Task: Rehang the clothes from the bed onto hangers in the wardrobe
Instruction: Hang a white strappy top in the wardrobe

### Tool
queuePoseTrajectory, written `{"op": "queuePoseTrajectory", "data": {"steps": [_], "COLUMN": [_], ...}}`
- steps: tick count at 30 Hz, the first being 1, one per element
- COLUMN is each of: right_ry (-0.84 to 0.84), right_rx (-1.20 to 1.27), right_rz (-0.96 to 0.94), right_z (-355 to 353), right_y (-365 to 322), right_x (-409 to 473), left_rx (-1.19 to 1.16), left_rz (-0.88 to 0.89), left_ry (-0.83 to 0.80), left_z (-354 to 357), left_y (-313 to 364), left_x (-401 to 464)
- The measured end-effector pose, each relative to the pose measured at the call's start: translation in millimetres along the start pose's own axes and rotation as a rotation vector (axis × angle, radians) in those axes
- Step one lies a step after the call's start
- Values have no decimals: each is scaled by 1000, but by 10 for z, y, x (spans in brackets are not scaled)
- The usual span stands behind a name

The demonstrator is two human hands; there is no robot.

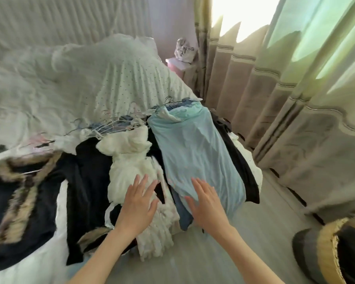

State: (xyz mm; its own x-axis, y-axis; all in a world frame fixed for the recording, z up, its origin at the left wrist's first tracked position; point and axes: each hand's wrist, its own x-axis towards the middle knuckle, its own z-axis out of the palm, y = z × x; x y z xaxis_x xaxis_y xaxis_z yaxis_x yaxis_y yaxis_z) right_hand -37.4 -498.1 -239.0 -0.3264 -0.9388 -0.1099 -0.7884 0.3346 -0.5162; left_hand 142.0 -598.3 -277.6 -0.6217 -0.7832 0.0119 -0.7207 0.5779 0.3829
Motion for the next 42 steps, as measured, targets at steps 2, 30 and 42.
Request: {"op": "queuePoseTrajectory", "data": {"steps": [2, 30, 42], "right_ry": [-42, -402, -344], "right_rx": [-18, -146, -221], "right_rz": [-42, -206, -91], "right_z": [93, 1034, 1861], "right_y": [-112, -671, -699], "right_x": [223, 4051, 5628], "left_rx": [32, -165, 49], "left_rz": [-101, -609, -452], "left_ry": [-18, -212, -378], "left_z": [-106, 55, 424], "left_y": [-223, -2193, -3175], "left_x": [6, 2066, 2943]}}
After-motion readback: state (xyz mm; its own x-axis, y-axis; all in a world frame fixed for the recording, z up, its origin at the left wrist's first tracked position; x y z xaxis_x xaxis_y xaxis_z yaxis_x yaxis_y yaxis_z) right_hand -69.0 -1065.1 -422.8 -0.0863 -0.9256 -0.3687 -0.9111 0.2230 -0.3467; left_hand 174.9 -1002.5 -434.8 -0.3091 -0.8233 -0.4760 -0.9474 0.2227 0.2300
